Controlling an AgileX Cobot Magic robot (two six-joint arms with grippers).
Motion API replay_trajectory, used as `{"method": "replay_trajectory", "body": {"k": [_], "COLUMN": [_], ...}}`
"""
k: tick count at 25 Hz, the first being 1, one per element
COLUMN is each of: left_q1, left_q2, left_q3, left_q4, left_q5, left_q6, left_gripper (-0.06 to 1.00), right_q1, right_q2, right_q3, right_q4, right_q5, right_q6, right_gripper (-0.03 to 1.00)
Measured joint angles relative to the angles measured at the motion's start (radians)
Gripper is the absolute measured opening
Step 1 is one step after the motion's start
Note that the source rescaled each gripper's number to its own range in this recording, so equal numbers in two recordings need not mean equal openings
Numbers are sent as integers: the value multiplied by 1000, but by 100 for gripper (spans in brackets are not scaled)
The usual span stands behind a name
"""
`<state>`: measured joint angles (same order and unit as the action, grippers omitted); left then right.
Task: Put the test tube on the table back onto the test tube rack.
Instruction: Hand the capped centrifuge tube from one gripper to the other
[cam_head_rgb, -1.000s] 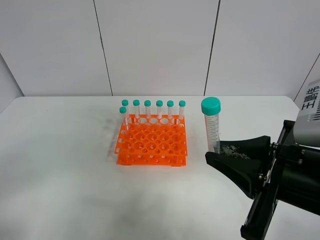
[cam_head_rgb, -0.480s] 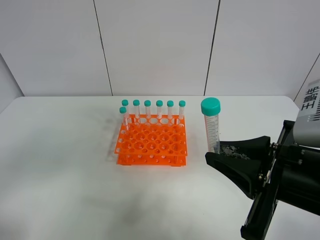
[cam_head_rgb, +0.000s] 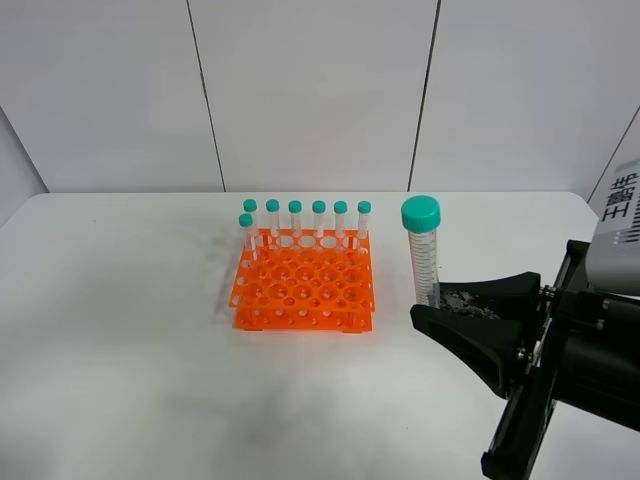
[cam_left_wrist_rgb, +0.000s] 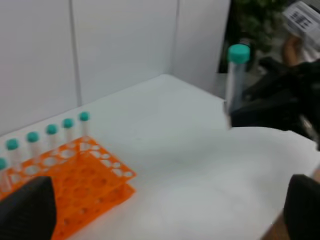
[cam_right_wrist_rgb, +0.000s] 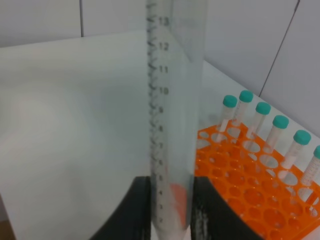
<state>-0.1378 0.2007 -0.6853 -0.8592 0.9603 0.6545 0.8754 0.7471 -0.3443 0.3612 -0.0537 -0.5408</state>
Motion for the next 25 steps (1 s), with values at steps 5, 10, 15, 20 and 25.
{"method": "replay_trajectory", "body": {"k": [5,10,15,20,25], "left_q1": [-31,-43,-43,-43,-44], "left_q2": [33,98,237,379,486], "left_q3": [0,0,0,0,0], "left_q4": [-16,-34,-235,-505,-613], "left_q5": [-7,-16,-31,-29,-3], "left_q6": [12,24,228,481,605], "left_gripper": [100,100,100,100,100], "right_q1": [0,0,0,0,0], "right_q2": [0,0,0,0,0], "right_q3": [0,0,0,0,0], "right_q4": [-1,-1,-1,-2,-3], "right_q5": [1,1,1,2,2], "right_q6": [0,0,0,0,0], "right_gripper": [2,2,2,2,2]}}
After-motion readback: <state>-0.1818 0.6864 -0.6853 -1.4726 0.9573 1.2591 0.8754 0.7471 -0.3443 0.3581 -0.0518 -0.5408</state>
